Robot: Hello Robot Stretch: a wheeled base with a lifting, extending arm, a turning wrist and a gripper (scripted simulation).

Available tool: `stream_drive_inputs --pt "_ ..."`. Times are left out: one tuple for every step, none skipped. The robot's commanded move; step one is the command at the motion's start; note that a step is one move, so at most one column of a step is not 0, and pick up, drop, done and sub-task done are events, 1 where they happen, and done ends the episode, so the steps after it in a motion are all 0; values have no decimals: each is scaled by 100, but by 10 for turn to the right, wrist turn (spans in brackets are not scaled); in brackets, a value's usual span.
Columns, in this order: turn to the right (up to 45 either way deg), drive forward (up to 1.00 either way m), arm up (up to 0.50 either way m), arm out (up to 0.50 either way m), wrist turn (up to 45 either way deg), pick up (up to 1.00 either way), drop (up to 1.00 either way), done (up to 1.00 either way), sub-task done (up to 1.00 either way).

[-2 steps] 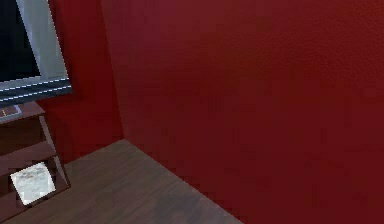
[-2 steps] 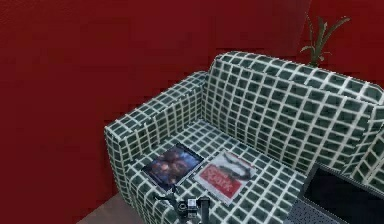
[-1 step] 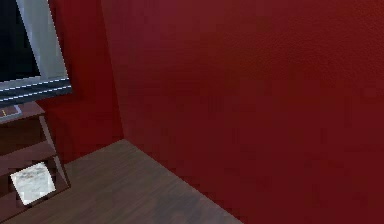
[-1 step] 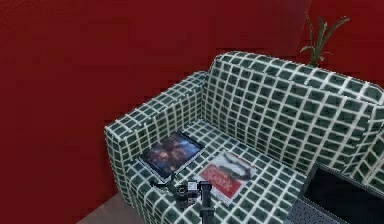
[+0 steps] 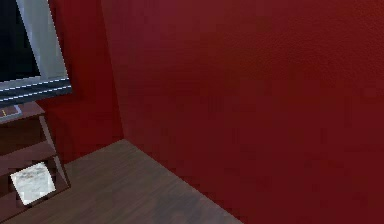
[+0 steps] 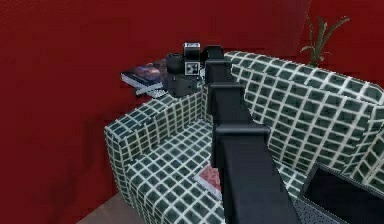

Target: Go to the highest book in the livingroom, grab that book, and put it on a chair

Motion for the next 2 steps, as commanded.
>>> stream_drive_inputs --pt "0 0 0 0 -450 0 0 0 0" --pt "0 0 0 0 -450 0 0 0 0"
